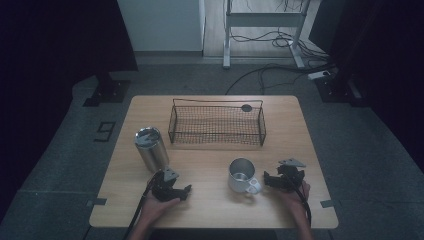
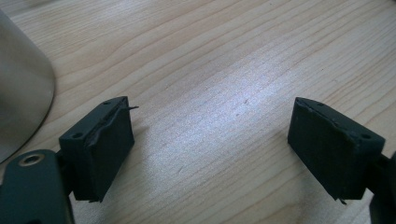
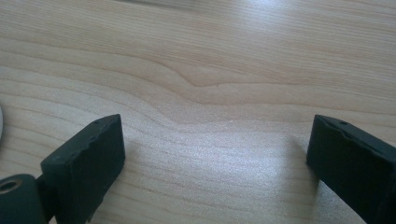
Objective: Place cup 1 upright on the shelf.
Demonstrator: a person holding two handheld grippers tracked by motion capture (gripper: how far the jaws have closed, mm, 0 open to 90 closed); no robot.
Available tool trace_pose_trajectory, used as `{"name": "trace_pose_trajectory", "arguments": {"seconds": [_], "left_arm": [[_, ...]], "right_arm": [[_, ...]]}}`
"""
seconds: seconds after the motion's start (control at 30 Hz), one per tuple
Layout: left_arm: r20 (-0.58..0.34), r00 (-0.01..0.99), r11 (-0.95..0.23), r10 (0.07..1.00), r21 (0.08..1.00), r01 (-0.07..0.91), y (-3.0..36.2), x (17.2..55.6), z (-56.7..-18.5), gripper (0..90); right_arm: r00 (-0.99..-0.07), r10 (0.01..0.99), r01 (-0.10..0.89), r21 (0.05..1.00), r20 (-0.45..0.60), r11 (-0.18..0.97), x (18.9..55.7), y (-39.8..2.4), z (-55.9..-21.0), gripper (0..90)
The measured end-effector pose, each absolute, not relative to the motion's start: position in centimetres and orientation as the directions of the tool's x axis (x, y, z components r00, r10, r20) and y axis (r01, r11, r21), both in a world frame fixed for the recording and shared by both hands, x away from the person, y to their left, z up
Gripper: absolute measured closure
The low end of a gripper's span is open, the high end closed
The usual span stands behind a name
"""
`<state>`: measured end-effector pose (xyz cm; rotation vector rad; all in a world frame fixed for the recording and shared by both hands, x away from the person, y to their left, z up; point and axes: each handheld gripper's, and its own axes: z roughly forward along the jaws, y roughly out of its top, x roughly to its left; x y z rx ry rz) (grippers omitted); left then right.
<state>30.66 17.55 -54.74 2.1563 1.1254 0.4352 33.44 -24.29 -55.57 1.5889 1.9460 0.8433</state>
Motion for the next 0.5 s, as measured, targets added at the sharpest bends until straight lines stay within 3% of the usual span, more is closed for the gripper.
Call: {"name": "trace_pose_trajectory", "arguments": {"seconds": [0.5], "left_arm": [[-0.038,0.547,-0.343,0.836,0.741,0.577,19.3,29.8,-51.7,15.0]], "right_arm": [[-0.215,0.977,0.674,0.726,0.013,0.138,33.2,-24.6,-55.6,5.9]]}}
